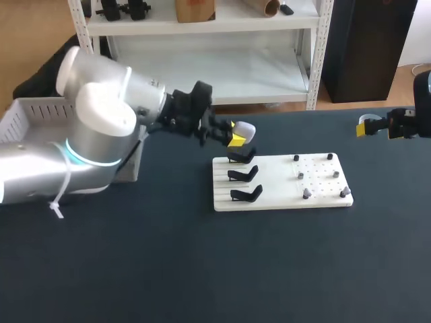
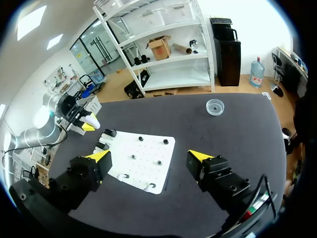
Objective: Pick up each earbud case from the left stands, insert the matching earbuds, close the lid, and place the case in the box.
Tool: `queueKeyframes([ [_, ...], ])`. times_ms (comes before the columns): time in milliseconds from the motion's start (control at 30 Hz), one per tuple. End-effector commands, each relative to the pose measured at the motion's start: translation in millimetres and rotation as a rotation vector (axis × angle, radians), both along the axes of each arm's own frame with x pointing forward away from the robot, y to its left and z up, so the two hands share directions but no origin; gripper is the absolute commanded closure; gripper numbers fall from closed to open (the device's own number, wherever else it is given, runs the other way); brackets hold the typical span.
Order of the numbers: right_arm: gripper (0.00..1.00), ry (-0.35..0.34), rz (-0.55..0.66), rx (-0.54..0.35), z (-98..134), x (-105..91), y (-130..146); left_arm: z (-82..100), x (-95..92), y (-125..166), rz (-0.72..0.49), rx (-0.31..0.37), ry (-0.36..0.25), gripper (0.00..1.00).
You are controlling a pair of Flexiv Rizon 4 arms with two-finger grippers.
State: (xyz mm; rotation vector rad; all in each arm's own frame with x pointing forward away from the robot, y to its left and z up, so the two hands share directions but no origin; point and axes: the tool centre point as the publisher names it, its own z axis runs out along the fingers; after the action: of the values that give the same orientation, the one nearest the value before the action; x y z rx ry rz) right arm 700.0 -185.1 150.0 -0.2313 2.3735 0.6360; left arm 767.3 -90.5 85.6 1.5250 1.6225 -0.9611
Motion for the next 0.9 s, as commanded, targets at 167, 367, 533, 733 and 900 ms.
queueKeyframes([
  [167,0.0,-0.001,-0.008,-0.008,-1.1,0.6,7.8,15.5,-15.7,-1.4,0.031,0.008,-0.019,1.0],
  [367,0.0,-0.024,-0.018,0.027,0.0,-1.5,56.9,17.9,-8.1,-10.6,0.053,-0.004,-0.042,1.0],
  [533,0.0,-0.045,0.019,0.028,5.1,-9.0,95.3,22.7,-0.1,-18.5,0.08,-0.007,-0.057,1.0],
  [733,0.0,-0.004,0.1,-0.012,-1.8,-9.2,130.7,35.7,-3.7,-24.1,0.069,-0.024,-0.098,1.0],
  [900,0.0,0.018,0.127,-0.008,-9.5,-4.4,145.2,38.5,-10.0,-26.3,0.053,-0.027,-0.114,1.0],
])
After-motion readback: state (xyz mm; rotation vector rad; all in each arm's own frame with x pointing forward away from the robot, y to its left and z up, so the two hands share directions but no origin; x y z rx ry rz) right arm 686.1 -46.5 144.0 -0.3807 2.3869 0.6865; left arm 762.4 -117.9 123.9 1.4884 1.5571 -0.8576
